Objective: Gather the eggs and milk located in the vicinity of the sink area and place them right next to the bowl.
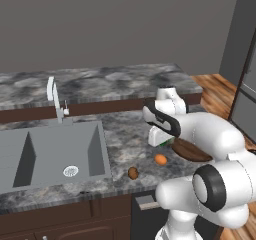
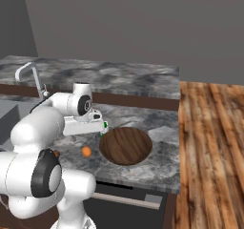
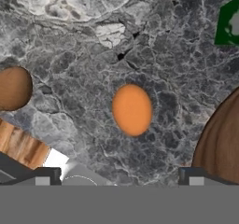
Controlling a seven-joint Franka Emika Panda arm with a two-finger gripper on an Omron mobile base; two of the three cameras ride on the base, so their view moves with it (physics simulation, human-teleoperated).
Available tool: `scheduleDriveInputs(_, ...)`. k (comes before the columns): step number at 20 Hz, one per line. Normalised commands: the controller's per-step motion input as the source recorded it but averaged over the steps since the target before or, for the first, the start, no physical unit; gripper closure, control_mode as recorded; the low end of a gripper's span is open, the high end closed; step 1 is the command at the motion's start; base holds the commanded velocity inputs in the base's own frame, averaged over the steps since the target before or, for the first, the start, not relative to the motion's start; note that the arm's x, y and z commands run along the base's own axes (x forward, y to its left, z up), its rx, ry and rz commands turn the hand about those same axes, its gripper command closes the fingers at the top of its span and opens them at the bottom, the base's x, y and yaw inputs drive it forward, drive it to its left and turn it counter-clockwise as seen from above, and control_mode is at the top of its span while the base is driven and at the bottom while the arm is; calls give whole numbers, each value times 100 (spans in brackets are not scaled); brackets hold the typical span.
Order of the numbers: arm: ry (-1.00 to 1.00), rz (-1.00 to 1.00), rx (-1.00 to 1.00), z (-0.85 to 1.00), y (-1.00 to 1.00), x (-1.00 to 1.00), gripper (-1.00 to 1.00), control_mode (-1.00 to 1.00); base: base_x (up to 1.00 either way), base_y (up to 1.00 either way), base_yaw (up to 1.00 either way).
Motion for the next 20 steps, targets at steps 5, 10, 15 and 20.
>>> scheduleDriveInputs(5,1,-12,0,-3,7,8,-100,-100,0,0,0)
scheduleDriveInputs(10,-3,-3,-1,-15,22,0,-100,-100,0,0,0)
scheduleDriveInputs(15,-15,0,-3,-33,4,0,-100,-100,0,0,0)
scheduleDriveInputs(20,-21,0,0,-53,0,7,-100,-100,0,0,0)
